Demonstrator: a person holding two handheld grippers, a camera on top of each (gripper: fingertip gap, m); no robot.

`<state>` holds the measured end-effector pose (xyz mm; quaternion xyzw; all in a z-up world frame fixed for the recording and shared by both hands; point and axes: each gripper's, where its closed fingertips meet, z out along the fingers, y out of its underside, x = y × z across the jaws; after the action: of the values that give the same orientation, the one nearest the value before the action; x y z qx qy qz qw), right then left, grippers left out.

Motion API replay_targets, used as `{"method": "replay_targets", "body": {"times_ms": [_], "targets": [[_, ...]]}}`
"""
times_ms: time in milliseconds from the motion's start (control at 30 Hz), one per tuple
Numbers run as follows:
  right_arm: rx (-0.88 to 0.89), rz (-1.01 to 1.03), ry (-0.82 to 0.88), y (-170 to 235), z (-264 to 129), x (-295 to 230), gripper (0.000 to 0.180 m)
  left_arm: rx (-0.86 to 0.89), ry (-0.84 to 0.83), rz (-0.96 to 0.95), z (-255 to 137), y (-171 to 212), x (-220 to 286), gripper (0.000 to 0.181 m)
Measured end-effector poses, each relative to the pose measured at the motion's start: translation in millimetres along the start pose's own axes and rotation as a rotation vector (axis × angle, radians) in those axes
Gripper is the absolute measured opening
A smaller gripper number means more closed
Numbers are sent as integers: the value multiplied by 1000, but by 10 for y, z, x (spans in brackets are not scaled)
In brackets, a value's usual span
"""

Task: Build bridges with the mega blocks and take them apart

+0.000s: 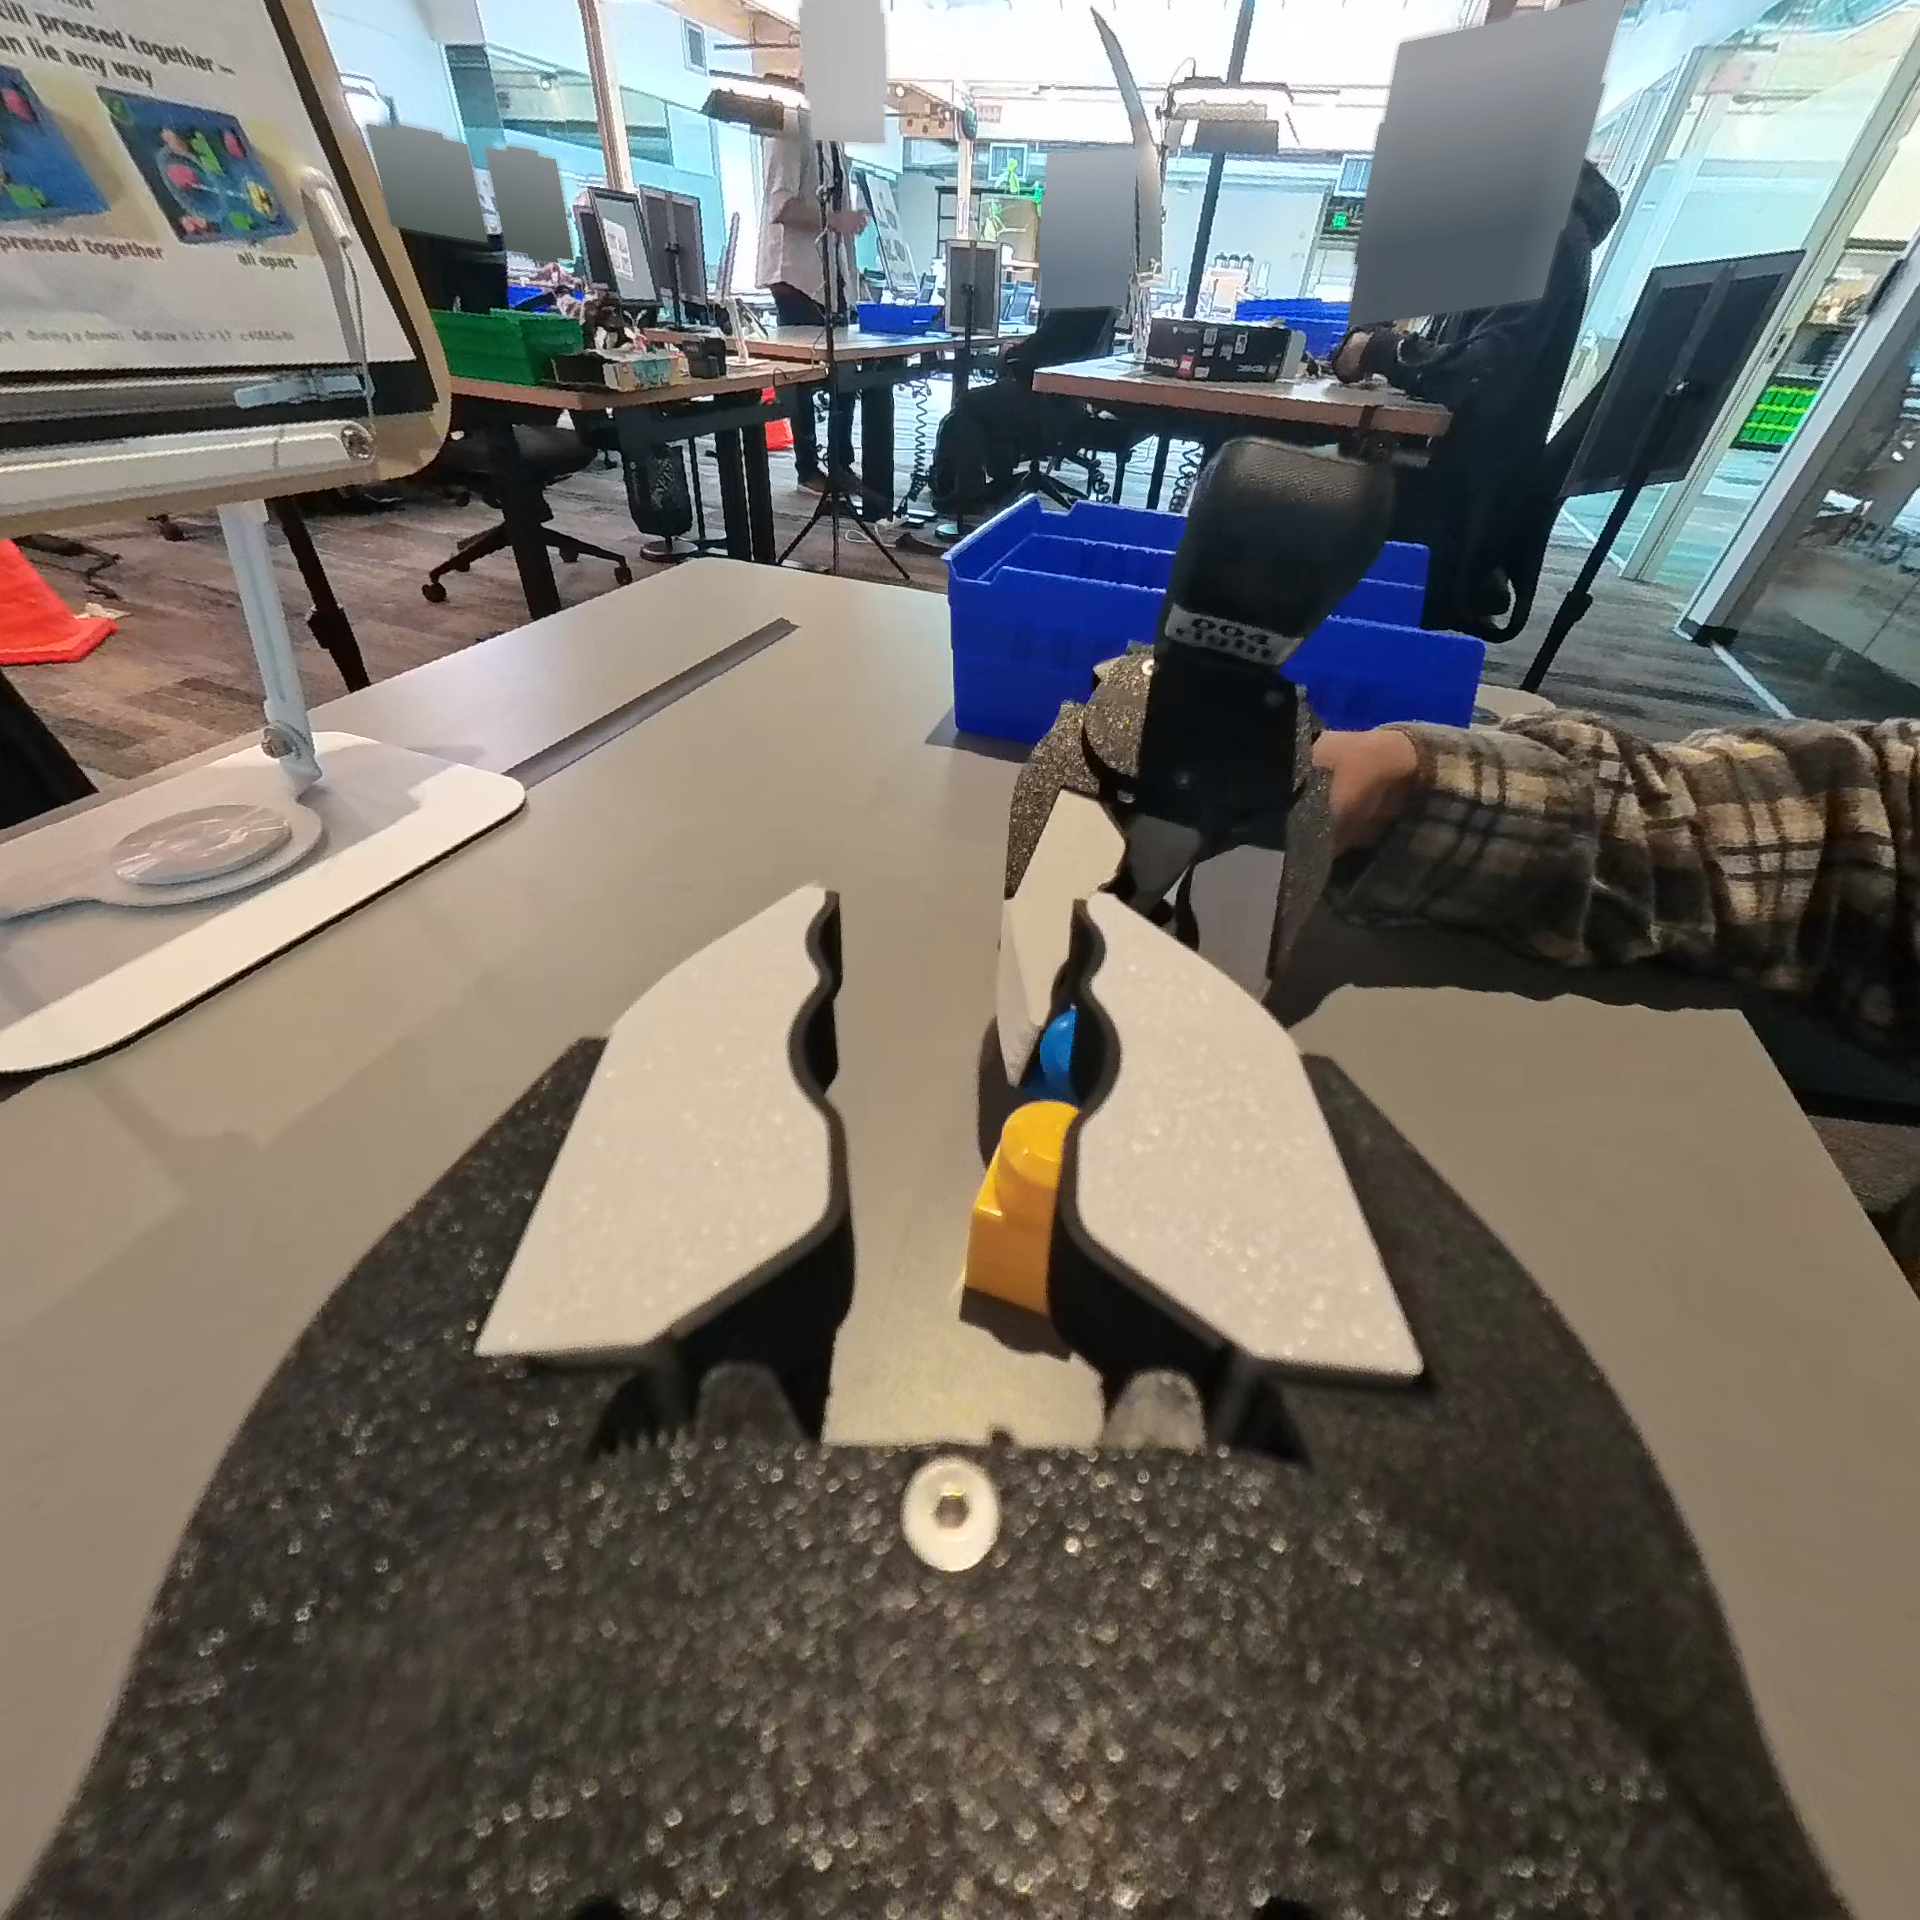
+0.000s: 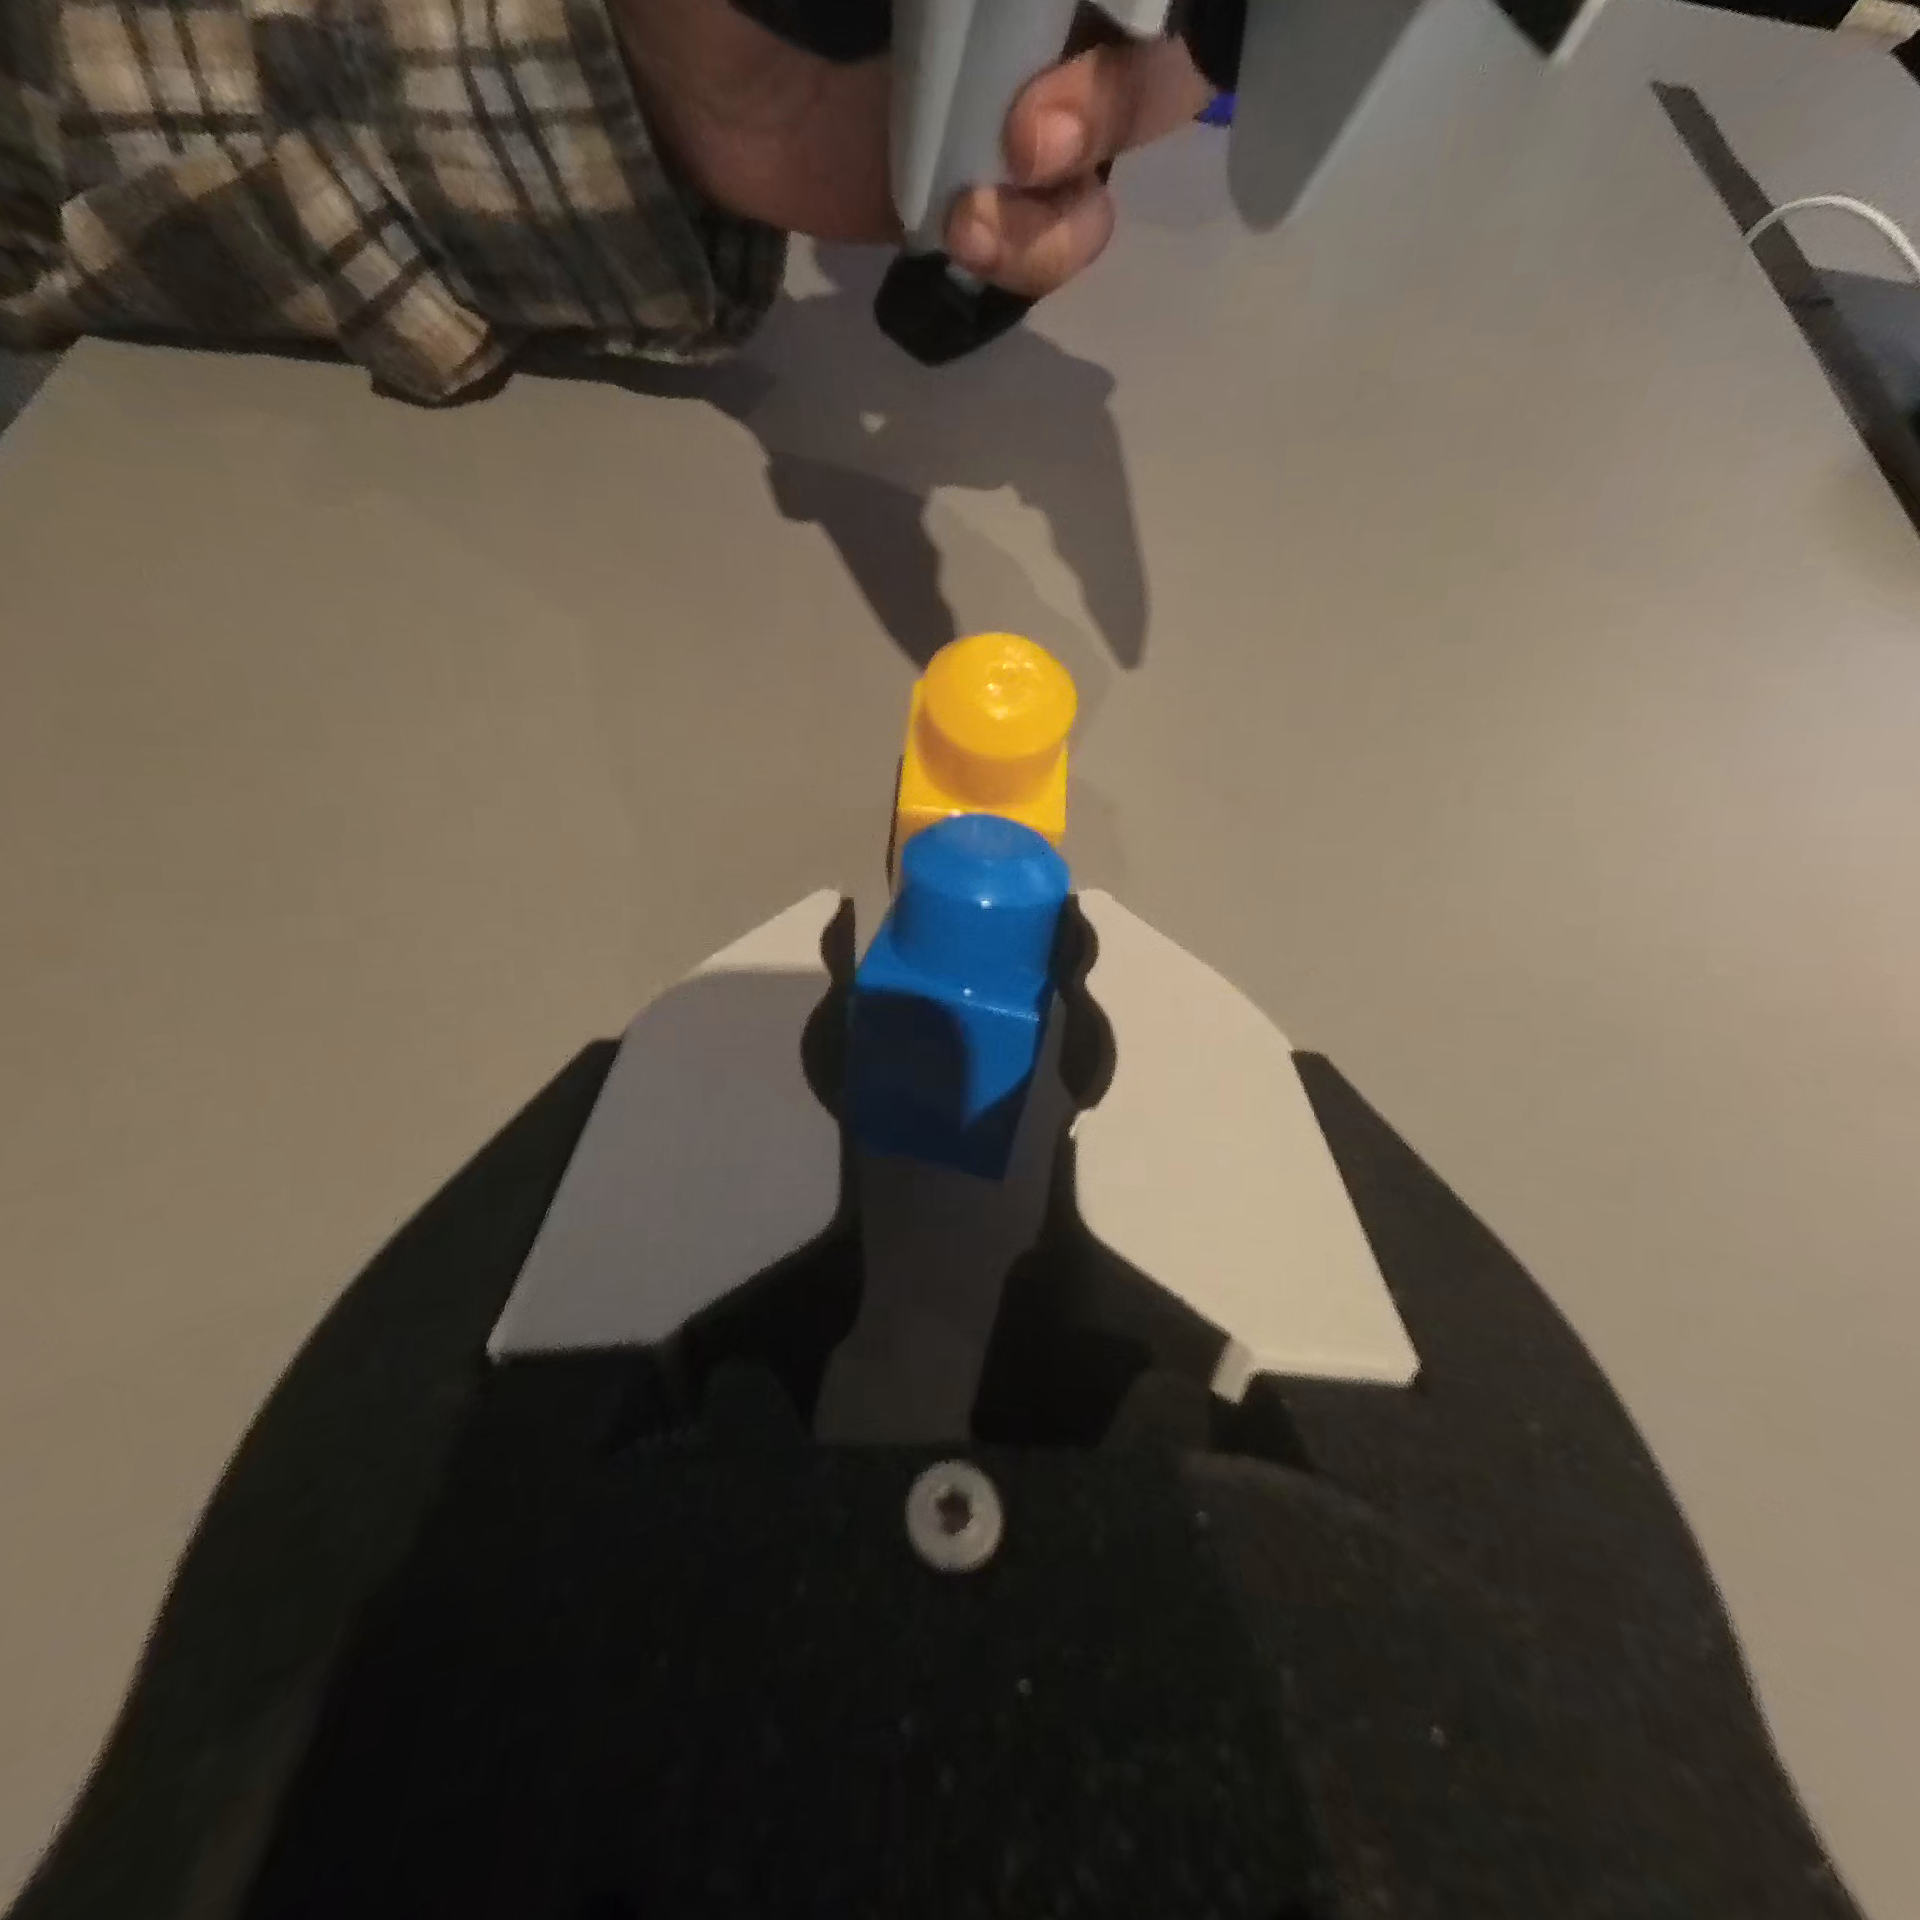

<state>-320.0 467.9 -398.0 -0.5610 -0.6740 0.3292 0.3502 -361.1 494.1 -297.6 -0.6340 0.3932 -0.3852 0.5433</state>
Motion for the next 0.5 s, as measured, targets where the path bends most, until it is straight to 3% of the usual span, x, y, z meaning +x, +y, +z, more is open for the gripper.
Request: {"method": "replay_targets", "body": {"times_ms": [500], "targets": [[-89, -16, -10, 180, -40, -15, 40, 1, 2, -6, 5, 6, 4, 41]]}}
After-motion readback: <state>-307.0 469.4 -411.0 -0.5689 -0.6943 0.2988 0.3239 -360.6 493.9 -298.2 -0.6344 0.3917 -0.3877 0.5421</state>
